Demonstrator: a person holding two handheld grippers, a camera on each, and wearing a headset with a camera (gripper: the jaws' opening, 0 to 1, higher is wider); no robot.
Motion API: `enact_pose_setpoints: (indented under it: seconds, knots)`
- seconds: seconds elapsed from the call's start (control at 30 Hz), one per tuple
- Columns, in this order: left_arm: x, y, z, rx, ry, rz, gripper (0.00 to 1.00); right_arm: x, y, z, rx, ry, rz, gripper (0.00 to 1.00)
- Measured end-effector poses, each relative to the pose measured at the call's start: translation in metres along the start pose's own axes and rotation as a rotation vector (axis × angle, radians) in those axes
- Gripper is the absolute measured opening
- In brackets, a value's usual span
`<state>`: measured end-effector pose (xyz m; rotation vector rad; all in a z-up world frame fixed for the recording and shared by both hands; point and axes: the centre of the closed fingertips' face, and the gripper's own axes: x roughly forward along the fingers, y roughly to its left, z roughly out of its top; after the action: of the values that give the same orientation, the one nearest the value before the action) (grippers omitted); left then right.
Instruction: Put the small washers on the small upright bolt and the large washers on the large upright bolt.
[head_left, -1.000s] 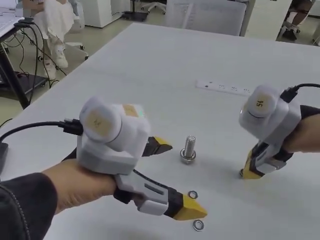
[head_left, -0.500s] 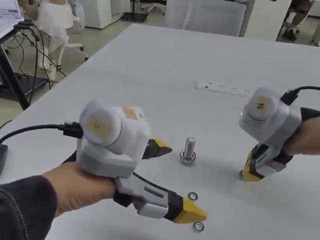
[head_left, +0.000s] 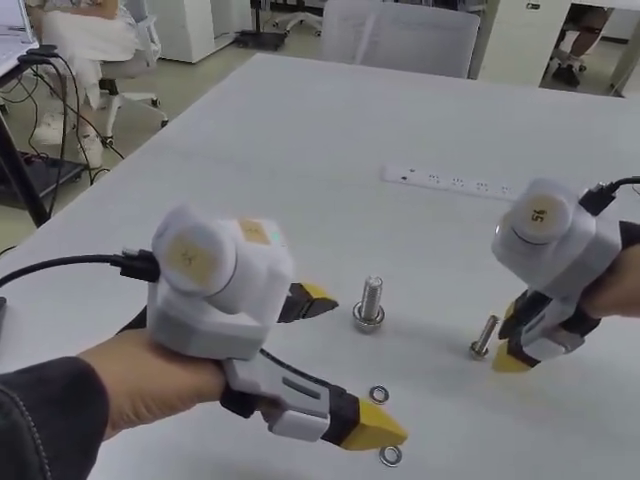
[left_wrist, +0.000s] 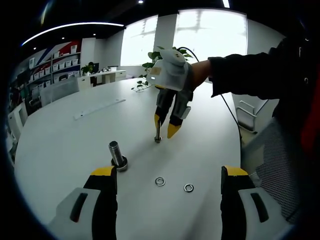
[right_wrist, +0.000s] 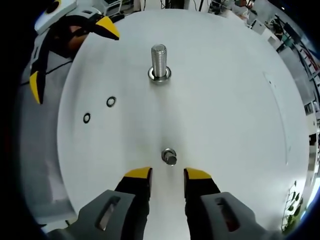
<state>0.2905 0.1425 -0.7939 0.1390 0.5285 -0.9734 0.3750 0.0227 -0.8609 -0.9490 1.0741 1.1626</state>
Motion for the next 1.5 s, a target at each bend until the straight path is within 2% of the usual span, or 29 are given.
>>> enact_pose_setpoints:
  seconds: [0.37,0.8,1.0,1.33,1.5]
  knots:
    - [-0.001,0.001,0.002,0.004,-0.007,0.001,0.86,-0.006,0.010,-0.015,0.028,0.001,-0.004,0.28]
    - [-0.003,0.001,0.005,0.012,-0.018,0.006,0.86,-0.010,0.031,-0.017,0.042,-0.013,0.004,0.28]
    - [-0.004,0.000,0.007,0.019,-0.022,0.008,0.86,-0.013,0.045,-0.009,0.040,-0.041,0.022,0.28]
    - [-0.009,-0.005,0.013,0.034,-0.035,0.010,0.86,-0.015,0.060,0.005,-0.014,-0.046,0.029,0.28]
    - [-0.012,-0.008,0.014,0.040,-0.037,0.011,0.86,-0.016,0.067,0.019,-0.043,-0.051,0.032,0.28]
